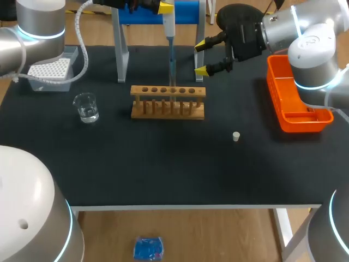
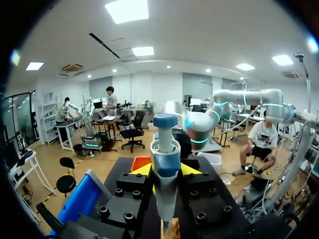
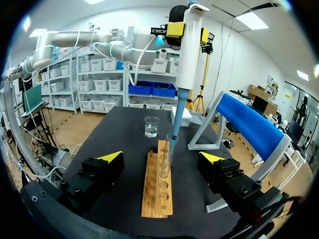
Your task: Invert the test tube, pick up the pipette, mount the tip to pipette, aspirate from beaker and dispense into the tube, eject the tip, return the pipette, and cap with the stopper.
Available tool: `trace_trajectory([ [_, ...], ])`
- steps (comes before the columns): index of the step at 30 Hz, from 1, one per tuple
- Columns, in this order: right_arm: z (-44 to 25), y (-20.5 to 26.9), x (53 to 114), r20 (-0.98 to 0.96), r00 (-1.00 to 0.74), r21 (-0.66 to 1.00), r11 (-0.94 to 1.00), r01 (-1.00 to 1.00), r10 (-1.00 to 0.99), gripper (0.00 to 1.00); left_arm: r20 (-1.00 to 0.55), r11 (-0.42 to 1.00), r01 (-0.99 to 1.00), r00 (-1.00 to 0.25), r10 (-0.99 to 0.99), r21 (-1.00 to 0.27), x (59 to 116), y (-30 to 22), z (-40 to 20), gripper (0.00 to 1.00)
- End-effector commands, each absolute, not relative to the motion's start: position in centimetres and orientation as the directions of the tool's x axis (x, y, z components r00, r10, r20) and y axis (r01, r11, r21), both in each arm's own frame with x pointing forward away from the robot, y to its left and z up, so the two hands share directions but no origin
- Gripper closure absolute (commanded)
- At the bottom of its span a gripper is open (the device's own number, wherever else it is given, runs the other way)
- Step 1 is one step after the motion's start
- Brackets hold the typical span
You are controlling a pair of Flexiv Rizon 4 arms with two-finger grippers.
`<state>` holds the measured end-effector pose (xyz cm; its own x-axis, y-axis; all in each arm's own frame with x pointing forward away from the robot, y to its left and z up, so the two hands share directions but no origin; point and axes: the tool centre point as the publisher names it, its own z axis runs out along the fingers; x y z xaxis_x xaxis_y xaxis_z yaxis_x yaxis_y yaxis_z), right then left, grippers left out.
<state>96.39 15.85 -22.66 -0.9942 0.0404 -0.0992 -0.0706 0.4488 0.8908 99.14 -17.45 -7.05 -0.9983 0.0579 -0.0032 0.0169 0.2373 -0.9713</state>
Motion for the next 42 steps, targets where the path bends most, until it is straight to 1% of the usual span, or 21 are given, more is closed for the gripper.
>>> trace_trajectory([
  [1, -21.5, 15.1, 96.2, -0.096, -0.994, 0.888, 0.455, -0.062, 0.052, 0.0, -0.003, 0.237, 0.017, -0.998, 0.06, -0.971, 99.1, -17.4, -7.0, 1.0],
  [7, -17.9, 13.1, 95.8, -0.089, -0.988, 0.871, 0.491, -0.018, 0.122, 0.0, -0.003, 0.237, 0.017, -0.998, 0.06, -0.971, 99.1, -17.4, -7.0, 1.0],
  [14, -11.6, 10.8, 95.7, -0.097, -0.965, 0.871, 0.49, 0.036, 0.243, 0.0, -0.003, 0.237, 0.017, -0.998, 0.06, -0.971, 99.1, -17.4, -7.0, 1.0],
  [19, -6.8, 10.5, 95.4, -0.161, -0.948, 0.865, 0.501, -0.001, 0.276, 0.0, -0.003, 0.237, 0.017, -0.998, 0.06, -0.971, 99.1, -17.4, -7.0, 1.0],
  [23, -4.1, 10.9, 95.7, -0.153, -0.943, 0.873, 0.488, 0.012, 0.297, 0.0, -0.003, 0.237, 0.017, -0.998, 0.06, -0.971, 99.1, -17.4, -7.0, 1.0],
  [39, -3.9, 10.9, 95.8, -0.154, -0.943, 0.873, 0.488, 0.011, 0.296, 0.0, -0.003, 0.237, 0.017, -0.998, 0.06, -0.971, 99.1, -17.4, -7.0, 1.0],
  [42, -2.8, 12.9, 95.5, -0.12, -0.944, 0.859, 0.509, 0.058, 0.309, 0.0, -0.003, 0.237, 0.017, -0.998, 0.06, -0.971, 99.1, -17.4, -7.0, 1.0],
])
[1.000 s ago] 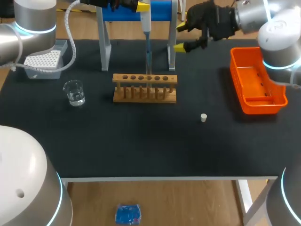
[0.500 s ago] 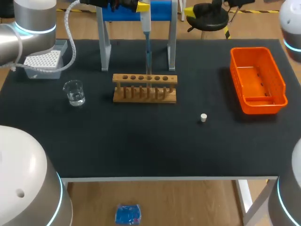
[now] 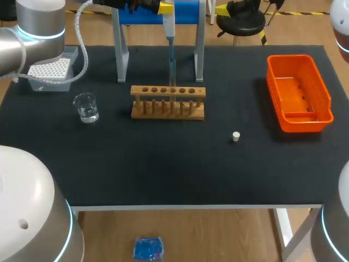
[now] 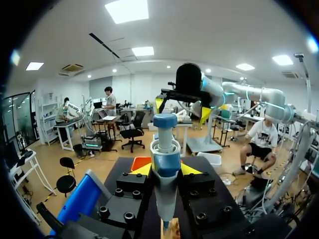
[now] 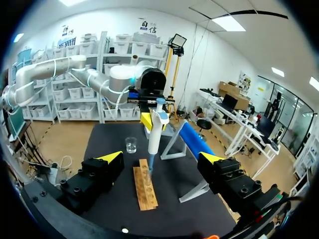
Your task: Invert the test tube, pick up the pipette, mount the tip to pipette, aspirate from beaker and dispense into the tube, eject the tip, return the pipette, and cap with the stopper.
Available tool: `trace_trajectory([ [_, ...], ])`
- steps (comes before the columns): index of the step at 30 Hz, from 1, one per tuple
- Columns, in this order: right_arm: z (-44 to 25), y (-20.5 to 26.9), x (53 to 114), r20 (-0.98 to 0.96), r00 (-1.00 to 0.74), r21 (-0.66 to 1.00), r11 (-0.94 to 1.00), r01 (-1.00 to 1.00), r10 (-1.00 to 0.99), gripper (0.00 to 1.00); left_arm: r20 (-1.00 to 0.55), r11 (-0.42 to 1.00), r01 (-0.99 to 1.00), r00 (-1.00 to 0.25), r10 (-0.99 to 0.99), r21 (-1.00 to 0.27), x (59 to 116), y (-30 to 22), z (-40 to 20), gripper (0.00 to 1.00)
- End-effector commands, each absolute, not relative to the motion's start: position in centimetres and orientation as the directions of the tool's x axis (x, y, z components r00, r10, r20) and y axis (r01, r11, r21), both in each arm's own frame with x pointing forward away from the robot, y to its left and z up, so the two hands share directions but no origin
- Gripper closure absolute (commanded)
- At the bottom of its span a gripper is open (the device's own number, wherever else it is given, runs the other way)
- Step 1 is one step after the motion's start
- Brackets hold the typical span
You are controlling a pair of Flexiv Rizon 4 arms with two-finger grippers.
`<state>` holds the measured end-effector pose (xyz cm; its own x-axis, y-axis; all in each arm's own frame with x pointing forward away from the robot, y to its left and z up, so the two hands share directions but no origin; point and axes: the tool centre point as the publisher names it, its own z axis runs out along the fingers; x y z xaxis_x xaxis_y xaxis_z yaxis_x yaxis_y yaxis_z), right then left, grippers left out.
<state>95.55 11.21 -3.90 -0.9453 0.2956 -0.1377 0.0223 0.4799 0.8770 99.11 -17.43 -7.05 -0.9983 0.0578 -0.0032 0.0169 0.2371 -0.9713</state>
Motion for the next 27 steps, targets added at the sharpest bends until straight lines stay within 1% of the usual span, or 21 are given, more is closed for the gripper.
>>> trace_trajectory([
  [1, -2.6, 13.3, 95.5, -0.107, -0.945, 0.859, 0.507, 0.068, 0.308, 0.0, -0.003, 0.237, 0.017, -0.998, 0.06, -0.971, 99.1, -17.4, -7.0, 1.0],
  [6, -1.4, 15.8, 95.8, -0.103, -0.939, 0.837, 0.538, 0.097, 0.329, 0.0, -0.003, 0.237, 0.017, -0.998, 0.06, -0.971, 99.1, -17.4, -7.0, 1.0],
  [13, -0.8, 17.9, 97.3, -0.086, -0.929, 0.842, 0.525, 0.126, 0.361, 0.0, -0.003, 0.237, 0.017, -0.998, 0.06, -0.971, 99.1, -17.4, -7.0, 1.0],
  [14, -0.6, 18.1, 97.5, -0.084, -0.93, 0.847, 0.517, 0.123, 0.359, 0.45, -0.003, 0.237, 0.017, -0.998, 0.06, -0.971, 99.1, -17.4, -7.0, 1.0],
  [15, -0.6, 18.3, 97.7, -0.084, -0.93, 0.848, 0.516, 0.123, 0.359, 0.64, -0.003, 0.237, 0.017, -0.998, 0.06, -0.971, 99.1, -17.4, -7.0, 1.0],
  [16, -0.5, 18.5, 98.0, -0.083, -0.928, 0.847, 0.516, 0.127, 0.364, 0.98, -0.003, 0.237, 0.017, -0.998, 0.06, -0.971, 99.1, -17.4, -7.0, 1.0],
  [17, -0.4, 18.7, 98.1, -0.082, -0.927, 0.849, 0.513, 0.127, 0.365, 1.0, -0.003, 0.237, 0.017, -0.998, 0.06, -0.971, 99.1, -17.4, -7.0, 1.0],
  [27, 0.7, 20.7, 98.8, -0.05, -0.931, 0.855, 0.497, 0.148, 0.362, 1.0, -0.003, 0.237, 0.017, -0.998, 0.06, -0.971, 99.1, -17.4, -7.0, 1.0],
])
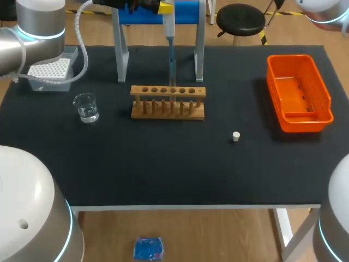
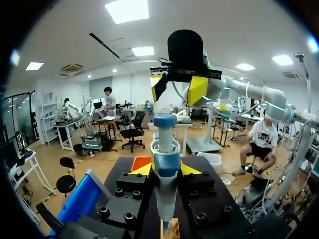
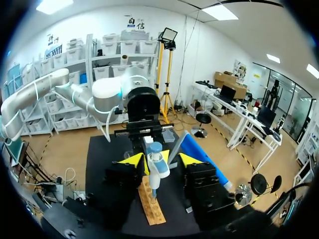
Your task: Invert the test tube, pick up the pipette, mount the tip to pipette, aspirate from beaker and dispense into the tube, eject the tip, return the pipette, and cap with the stopper.
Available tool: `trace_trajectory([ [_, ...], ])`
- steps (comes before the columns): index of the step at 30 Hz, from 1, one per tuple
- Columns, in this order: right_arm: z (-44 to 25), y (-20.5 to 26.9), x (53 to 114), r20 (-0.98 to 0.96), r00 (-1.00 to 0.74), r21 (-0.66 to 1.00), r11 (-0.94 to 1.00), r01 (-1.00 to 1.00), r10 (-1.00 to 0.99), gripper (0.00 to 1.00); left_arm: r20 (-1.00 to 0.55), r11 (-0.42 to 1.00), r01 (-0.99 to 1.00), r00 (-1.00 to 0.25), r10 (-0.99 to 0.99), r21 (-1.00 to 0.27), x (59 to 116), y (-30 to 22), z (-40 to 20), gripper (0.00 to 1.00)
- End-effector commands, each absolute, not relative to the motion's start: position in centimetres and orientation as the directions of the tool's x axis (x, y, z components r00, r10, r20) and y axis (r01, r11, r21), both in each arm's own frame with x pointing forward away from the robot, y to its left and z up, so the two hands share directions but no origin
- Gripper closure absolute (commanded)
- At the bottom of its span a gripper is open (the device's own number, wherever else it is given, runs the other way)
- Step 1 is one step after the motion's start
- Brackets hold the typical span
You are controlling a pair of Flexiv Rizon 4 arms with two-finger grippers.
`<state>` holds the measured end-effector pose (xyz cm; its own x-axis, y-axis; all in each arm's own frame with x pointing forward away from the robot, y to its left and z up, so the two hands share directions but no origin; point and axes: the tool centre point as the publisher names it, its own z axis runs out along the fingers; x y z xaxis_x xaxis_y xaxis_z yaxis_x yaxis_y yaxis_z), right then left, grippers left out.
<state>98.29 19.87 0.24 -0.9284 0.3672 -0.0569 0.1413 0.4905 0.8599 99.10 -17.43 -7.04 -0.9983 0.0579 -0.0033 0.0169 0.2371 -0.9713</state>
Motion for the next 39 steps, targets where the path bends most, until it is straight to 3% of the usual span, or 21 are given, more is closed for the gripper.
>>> trace_trajectory([
  [1, 0.7, 20.9, 98.9, -0.045, -0.931, 0.855, 0.497, 0.151, 0.361, 1.0, -0.003, 0.237, 0.017, -0.998, 0.06, -0.971, 99.1, -17.4, -7.0, 1.0],
  [13, 0.5, 22.7, 99.1, 0.047, -0.919, 0.867, 0.441, 0.232, 0.392, 1.0, -0.003, 0.237, 0.017, -0.998, 0.06, -0.971, 99.1, -17.4, -7.0, 1.0],
  [39, -0.3, 24.4, 100.0, 0.039, -0.924, 0.86, 0.458, 0.225, 0.38, 1.0, -0.003, 0.237, 0.017, -0.998, 0.06, -0.971, 99.1, -17.4, -7.0, 1.0],
])
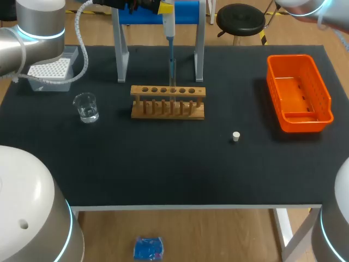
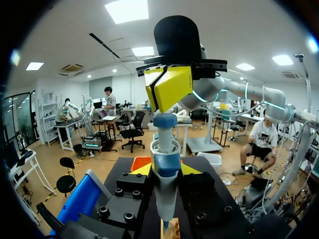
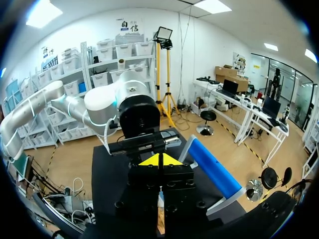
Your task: Invert the test tube, pick up the pipette, mount the tip to pipette, aspirate from beaker and dispense into the tube, eject the tip, return the pipette, and cap with the stopper.
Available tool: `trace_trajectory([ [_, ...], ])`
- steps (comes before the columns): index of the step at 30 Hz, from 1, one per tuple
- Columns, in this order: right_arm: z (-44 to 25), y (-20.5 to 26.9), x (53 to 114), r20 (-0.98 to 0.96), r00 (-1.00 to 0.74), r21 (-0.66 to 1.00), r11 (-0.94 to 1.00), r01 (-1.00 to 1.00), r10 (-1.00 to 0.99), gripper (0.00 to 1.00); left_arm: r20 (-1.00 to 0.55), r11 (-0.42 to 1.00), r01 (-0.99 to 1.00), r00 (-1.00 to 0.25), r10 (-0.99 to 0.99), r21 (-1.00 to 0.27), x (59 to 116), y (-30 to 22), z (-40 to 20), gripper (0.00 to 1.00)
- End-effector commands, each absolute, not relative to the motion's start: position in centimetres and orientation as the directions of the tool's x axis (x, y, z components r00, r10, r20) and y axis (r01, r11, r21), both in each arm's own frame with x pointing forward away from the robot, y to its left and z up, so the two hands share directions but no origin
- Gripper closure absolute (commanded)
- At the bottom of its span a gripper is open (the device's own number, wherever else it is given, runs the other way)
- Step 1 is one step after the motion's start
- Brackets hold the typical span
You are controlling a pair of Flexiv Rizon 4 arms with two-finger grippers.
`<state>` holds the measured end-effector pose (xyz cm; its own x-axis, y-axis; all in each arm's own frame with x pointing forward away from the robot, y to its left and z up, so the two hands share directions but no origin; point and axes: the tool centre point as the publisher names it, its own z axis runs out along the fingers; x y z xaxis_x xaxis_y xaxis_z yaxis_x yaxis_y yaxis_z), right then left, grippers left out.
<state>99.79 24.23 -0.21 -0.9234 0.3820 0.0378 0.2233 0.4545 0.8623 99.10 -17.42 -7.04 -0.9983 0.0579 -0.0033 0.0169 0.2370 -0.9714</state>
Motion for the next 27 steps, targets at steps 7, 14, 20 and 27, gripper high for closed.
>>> trace_trajectory([
  [7, -0.7, 24.4, 100.0, 0.044, -0.924, 0.858, 0.46, 0.231, 0.381, 1.0, -0.003, 0.237, 0.017, -0.998, 0.06, -0.971, 99.1, -17.4, -7.0, 1.0],
  [14, -1.0, 24.3, 100.0, 0.044, -0.923, 0.855, 0.463, 0.233, 0.383, 1.0, -0.003, 0.237, 0.017, -0.998, 0.06, -0.971, 99.1, -17.4, -7.0, 1.0],
  [20, -1.2, 24.3, 100.0, 0.044, -0.923, 0.855, 0.464, 0.233, 0.382, 1.0, -0.003, 0.237, 0.017, -0.998, 0.06, -0.971, 99.1, -17.4, -7.0, 1.0],
  [27, -1.7, 24.3, 100.0, 0.039, -0.924, 0.85, 0.474, 0.231, 0.38, 1.0, -0.003, 0.237, 0.017, -0.998, 0.06, -0.971, 99.1, -17.4, -7.0, 1.0],
])
